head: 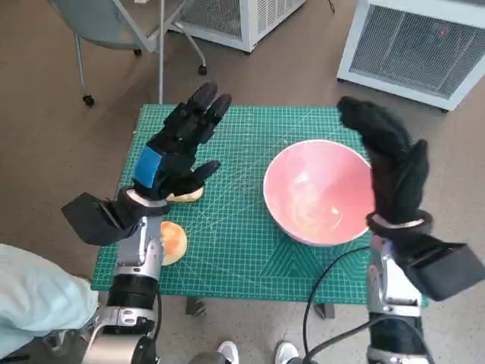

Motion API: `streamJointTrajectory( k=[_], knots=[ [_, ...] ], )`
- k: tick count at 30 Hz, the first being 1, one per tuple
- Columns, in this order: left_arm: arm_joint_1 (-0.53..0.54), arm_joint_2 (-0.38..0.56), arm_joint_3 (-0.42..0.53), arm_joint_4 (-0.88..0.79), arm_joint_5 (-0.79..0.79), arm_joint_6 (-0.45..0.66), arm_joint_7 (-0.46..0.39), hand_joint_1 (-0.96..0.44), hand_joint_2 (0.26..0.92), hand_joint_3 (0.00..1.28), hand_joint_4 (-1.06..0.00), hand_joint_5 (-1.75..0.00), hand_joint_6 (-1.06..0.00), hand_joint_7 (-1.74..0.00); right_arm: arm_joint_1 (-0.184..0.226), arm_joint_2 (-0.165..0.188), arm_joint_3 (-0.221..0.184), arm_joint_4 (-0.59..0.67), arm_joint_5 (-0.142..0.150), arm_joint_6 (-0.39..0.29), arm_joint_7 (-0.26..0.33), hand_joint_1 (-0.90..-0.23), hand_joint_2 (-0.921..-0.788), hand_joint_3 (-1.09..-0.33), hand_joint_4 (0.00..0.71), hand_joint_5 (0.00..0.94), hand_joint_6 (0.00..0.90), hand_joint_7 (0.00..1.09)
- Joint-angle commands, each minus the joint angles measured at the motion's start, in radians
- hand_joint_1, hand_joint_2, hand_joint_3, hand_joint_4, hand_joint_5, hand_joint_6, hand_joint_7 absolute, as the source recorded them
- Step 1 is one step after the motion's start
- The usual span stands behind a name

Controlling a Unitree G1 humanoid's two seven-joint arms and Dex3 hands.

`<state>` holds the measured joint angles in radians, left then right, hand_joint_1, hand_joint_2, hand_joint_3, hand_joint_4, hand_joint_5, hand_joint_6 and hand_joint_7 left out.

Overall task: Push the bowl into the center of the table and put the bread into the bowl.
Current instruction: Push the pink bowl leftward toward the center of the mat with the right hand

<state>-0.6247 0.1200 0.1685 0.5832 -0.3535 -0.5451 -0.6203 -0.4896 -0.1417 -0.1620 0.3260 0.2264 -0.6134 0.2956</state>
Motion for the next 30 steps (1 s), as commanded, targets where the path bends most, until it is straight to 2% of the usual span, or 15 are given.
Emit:
streamJointTrajectory(
  k=[1,8,15,21,30],
  knots=[
    [-0.011,0.003,0.007,0.007,0.005,-0.015,0.010,-0.54,0.921,0.25,-0.22,0.00,-0.30,-0.03,0.001,-0.043,-0.068,0.156,0.022,-0.061,0.005,-0.699,-0.921,-0.746,0.183,0.002,-0.001,0.51],
    [-0.004,0.002,0.007,0.005,0.008,-0.019,0.018,-0.53,0.921,0.25,-0.22,0.00,-0.30,-0.03,-0.044,-0.062,-0.135,0.406,-0.015,-0.189,-0.069,-0.692,-0.921,-0.760,0.183,0.002,-0.001,0.50],
    [0.001,0.002,0.004,0.008,0.019,-0.030,0.030,-0.54,0.921,0.25,-0.22,0.00,-0.30,-0.03,-0.090,-0.074,-0.163,0.620,-0.057,-0.273,-0.158,-0.649,-0.921,-0.795,0.180,0.001,0.007,0.52],
    [0.001,0.005,0.003,0.012,0.029,-0.035,0.037,-0.55,0.921,0.26,-0.22,0.00,-0.30,-0.03,-0.126,-0.072,-0.176,0.758,-0.055,-0.275,-0.199,-0.616,-0.921,-0.819,0.193,0.007,0.041,0.53],
    [0.002,0.012,0.003,0.017,0.045,-0.040,0.047,-0.56,0.921,0.26,-0.22,0.00,-0.30,-0.02,-0.168,-0.043,-0.181,0.866,-0.043,-0.194,-0.213,-0.595,-0.921,-0.846,0.213,0.012,0.079,0.52]
  ],
)
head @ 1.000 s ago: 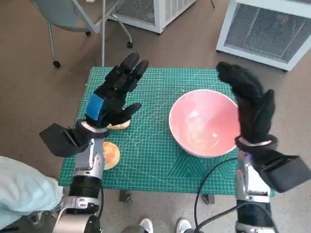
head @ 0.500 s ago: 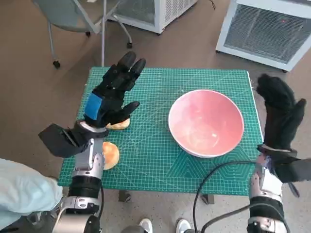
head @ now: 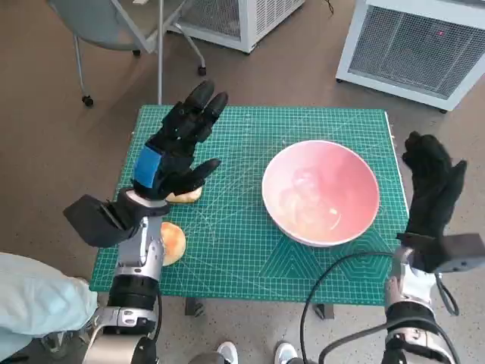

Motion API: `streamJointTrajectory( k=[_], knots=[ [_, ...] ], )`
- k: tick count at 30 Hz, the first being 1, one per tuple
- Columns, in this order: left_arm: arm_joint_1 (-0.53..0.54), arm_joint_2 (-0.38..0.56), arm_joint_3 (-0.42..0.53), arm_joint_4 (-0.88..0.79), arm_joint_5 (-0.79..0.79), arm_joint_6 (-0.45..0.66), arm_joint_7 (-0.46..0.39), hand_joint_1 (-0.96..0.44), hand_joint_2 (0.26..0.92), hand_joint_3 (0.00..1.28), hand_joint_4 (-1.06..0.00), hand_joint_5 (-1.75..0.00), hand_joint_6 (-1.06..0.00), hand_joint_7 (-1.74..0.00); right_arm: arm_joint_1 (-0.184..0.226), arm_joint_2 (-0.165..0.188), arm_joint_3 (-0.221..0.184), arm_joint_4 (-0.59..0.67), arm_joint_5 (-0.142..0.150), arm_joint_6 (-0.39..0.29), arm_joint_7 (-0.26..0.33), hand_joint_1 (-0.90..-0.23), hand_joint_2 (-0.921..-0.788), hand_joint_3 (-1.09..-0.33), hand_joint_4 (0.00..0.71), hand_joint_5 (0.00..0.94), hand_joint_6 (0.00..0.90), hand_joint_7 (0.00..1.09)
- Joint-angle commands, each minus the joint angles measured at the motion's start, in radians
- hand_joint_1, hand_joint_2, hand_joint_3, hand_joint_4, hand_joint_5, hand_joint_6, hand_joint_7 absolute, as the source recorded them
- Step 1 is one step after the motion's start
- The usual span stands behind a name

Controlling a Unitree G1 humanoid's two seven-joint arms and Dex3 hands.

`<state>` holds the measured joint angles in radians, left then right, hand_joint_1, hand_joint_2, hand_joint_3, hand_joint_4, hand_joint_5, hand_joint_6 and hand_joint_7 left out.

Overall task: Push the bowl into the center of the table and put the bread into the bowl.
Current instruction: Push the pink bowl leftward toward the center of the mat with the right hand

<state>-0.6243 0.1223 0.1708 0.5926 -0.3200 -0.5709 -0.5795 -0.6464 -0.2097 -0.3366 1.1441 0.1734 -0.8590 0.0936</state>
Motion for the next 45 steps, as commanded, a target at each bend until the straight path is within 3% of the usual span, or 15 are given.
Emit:
streamJointTrajectory(
  k=[1,11,21,45],
  knots=[
    [0.002,0.010,0.001,0.008,0.012,-0.015,0.006,-0.56,0.921,0.26,-0.22,0.00,-0.30,-0.02,-0.014,0.027,-0.008,0.052,0.011,0.057,-0.011,-0.596,-0.921,-0.847,0.214,0.011,0.080,0.52],
    [0.007,0.022,0.001,0.009,0.028,-0.026,0.021,-0.57,0.921,0.27,-0.22,0.00,-0.30,-0.02,-0.055,0.056,-0.014,0.083,0.017,0.126,0.006,-0.588,-0.921,-0.862,0.217,0.008,0.093,0.49],
    [0.015,0.030,0.000,0.010,0.045,-0.046,0.042,-0.59,0.921,0.27,-0.23,0.00,-0.30,-0.02,-0.115,0.090,-0.047,0.117,0.058,0.219,0.043,-0.588,-0.921,-0.841,0.238,0.011,0.164,0.44],
    [0.079,0.047,0.002,-0.059,0.055,-0.042,0.095,-0.61,0.921,0.27,-0.23,0.00,-0.30,-0.02,-0.217,0.153,-0.055,0.145,0.066,0.331,0.098,-0.578,-0.921,-0.862,0.230,0.000,0.189,0.39]
  ],
)
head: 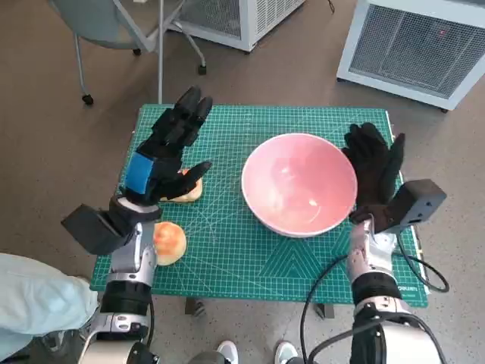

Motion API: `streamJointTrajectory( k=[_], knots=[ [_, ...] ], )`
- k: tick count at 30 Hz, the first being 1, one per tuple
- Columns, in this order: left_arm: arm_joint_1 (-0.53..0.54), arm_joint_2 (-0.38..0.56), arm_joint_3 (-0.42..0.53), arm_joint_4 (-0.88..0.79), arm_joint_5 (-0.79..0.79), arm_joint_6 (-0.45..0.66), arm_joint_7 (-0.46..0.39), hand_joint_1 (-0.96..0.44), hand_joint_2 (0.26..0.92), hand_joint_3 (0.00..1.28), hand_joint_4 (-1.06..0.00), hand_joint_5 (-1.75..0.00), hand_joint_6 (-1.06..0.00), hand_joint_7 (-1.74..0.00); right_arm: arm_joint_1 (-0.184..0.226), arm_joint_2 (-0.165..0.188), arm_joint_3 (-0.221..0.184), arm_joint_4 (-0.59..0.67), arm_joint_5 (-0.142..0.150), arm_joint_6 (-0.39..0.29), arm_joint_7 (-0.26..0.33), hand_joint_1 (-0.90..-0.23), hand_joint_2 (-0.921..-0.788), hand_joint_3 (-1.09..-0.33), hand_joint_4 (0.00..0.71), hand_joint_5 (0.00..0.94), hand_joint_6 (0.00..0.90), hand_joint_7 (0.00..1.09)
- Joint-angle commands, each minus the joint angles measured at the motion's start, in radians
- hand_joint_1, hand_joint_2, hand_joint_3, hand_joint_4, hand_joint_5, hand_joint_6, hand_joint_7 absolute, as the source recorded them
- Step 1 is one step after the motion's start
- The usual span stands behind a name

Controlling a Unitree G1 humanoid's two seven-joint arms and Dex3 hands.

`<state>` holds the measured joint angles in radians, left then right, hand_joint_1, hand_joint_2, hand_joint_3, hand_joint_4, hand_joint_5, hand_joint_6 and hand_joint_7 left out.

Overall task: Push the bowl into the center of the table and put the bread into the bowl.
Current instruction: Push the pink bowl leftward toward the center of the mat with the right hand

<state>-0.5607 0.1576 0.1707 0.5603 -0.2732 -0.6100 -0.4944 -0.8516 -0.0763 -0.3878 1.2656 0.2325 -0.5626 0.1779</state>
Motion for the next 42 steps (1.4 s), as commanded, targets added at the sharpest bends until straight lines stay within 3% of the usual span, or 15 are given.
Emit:
streamJointTrajectory(
  k=[1,15,29,37,42],
  knots=[
    [0.017,0.013,0.002,-0.029,0.008,-0.002,0.011,-0.61,0.921,0.27,-0.23,0.00,-0.30,-0.02,-0.014,0.021,-0.004,0.025,0.005,0.038,0.014,-0.577,-0.921,-0.864,0.229,0.000,0.189,0.38],
    [0.034,0.024,0.000,-0.036,0.023,-0.017,0.035,-0.61,0.921,0.28,-0.23,0.00,-0.30,-0.02,-0.040,0.044,0.007,0.035,-0.009,0.073,0.010,-0.571,-0.921,-0.878,0.232,0.002,0.194,0.36],
    [0.030,0.020,-0.006,-0.038,0.024,-0.010,0.038,-0.61,0.921,0.29,-0.23,0.00,-0.30,-0.01,-0.071,0.027,0.002,0.032,-0.005,0.099,0.021,-0.578,-0.921,-0.869,0.231,0.000,0.204,0.33],
    [0.024,0.022,-0.008,-0.027,0.035,-0.022,0.042,-0.60,0.921,0.29,-0.23,0.00,-0.30,-0.01,-0.075,0.007,-0.004,0.006,0.003,0.055,0.044,-0.573,-0.921,-0.865,0.217,0.000,0.205,0.32],
    [0.017,0.015,-0.009,-0.019,0.035,-0.021,0.045,-0.60,0.921,0.29,-0.23,0.00,-0.30,-0.01,-0.065,0.006,-0.002,-0.037,0.011,-0.013,0.074,-0.588,-0.921,-0.850,0.203,0.000,0.188,0.31]
  ],
)
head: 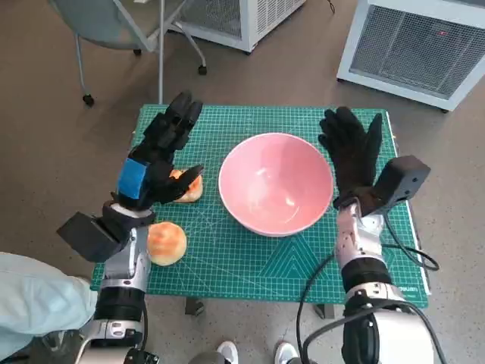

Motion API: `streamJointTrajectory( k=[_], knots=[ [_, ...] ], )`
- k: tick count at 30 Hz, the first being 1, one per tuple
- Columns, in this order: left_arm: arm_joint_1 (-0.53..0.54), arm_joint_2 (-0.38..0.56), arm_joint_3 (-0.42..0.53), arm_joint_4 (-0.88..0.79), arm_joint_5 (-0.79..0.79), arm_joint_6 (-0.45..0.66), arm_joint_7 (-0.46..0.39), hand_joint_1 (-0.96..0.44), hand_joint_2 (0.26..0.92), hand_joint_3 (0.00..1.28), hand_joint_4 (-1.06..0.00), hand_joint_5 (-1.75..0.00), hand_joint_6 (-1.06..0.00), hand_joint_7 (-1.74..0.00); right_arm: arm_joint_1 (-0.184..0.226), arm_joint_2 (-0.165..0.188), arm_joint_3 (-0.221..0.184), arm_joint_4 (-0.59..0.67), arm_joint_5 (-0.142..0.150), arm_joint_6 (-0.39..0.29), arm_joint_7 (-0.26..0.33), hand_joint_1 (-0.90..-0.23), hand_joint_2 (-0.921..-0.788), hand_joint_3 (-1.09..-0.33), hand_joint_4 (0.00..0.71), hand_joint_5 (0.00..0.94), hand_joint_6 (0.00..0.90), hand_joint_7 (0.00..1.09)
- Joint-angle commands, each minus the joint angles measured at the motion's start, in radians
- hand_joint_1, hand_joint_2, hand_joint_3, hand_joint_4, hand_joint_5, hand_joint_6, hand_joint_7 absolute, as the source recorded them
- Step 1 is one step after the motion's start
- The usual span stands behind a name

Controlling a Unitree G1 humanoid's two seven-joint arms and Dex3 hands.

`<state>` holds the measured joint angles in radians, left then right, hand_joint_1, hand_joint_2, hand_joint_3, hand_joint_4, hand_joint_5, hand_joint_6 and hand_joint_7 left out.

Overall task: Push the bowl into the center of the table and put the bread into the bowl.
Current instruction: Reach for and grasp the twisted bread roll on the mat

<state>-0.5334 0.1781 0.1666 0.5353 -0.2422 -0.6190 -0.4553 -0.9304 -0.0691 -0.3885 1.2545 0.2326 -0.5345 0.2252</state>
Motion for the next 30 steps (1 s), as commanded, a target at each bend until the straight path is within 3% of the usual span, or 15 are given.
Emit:
streamJointTrajectory(
  k=[1,7,12,17,22,25,30],
  knots=[
    [-0.012,-0.007,-0.005,0.007,0.003,-0.011,0.006,-0.60,0.921,0.29,-0.23,0.00,-0.30,-0.01,0.017,-0.001,-0.001,-0.034,0.012,-0.052,0.032,-0.591,-0.921,-0.847,0.202,0.000,0.187,0.31],
    [-0.018,-0.017,-0.010,0.014,0.001,-0.013,0.005,-0.60,0.921,0.29,-0.23,0.00,-0.30,-0.01,0.055,0.003,0.019,-0.118,0.010,-0.151,0.080,-0.648,-0.921,-0.772,0.212,0.006,0.181,0.31],
    [-0.032,-0.025,-0.014,0.032,-0.002,-0.018,-0.005,-0.60,0.921,0.29,-0.23,0.00,-0.30,-0.01,0.124,0.005,0.079,-0.230,-0.040,-0.259,0.092,-0.668,-0.921,-0.732,0.221,0.009,0.178,0.31],
    [-0.044,-0.030,-0.020,0.047,-0.012,-0.021,-0.032,-0.60,0.921,0.29,-0.23,0.00,-0.30,-0.01,0.210,-0.019,0.148,-0.377,-0.087,-0.326,0.118,-0.670,-0.921,-0.750,0.201,0.003,0.134,0.36],
    [-0.052,-0.035,-0.024,0.051,-0.017,-0.015,-0.051,-0.60,0.921,0.29,-0.23,0.00,-0.30,-0.01,0.281,-0.035,0.192,-0.531,-0.088,-0.311,0.135,-0.683,-0.921,-0.755,0.193,0.002,0.104,0.38],
    [-0.055,-0.038,-0.029,0.040,-0.021,-0.001,-0.059,-0.59,0.921,0.29,-0.23,0.00,-0.30,-0.01,0.324,-0.037,0.213,-0.631,-0.080,-0.284,0.133,-0.691,-0.921,-0.758,0.192,0.001,0.055,0.47],
    [-0.056,-0.040,-0.038,0.018,-0.027,0.013,-0.067,-0.57,0.921,0.29,-0.23,0.00,-0.30,-0.01,0.363,-0.036,0.234,-0.720,-0.072,-0.234,0.117,-0.714,-0.921,-0.759,0.191,0.000,0.028,0.52]
  ],
)
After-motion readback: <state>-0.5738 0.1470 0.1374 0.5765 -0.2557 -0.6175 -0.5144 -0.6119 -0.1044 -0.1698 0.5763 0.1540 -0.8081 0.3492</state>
